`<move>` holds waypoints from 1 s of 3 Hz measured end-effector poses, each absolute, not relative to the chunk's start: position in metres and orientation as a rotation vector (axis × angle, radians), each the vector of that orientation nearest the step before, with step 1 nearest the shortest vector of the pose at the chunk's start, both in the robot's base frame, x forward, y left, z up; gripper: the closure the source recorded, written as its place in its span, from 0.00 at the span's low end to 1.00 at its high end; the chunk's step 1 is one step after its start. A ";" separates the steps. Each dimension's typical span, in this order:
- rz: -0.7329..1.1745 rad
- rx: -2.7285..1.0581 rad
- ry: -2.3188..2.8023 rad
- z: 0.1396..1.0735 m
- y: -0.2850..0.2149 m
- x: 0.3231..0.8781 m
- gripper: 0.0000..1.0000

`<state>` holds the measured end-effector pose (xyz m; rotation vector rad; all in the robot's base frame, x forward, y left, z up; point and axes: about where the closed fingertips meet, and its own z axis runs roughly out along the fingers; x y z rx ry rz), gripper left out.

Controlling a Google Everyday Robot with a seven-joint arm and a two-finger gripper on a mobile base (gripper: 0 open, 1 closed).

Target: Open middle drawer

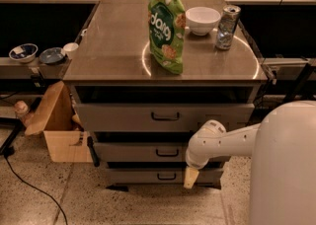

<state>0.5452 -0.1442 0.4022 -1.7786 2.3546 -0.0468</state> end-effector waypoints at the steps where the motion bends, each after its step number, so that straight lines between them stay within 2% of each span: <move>1: -0.047 -1.779 2.355 0.402 -0.144 0.545 0.14; 2: -0.047 -1.779 2.355 0.402 -0.144 0.545 0.38; 3: -0.047 -1.779 2.355 0.402 -0.144 0.545 0.69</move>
Offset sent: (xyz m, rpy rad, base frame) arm 0.0000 0.0000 0.0000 0.0000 0.0000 0.0000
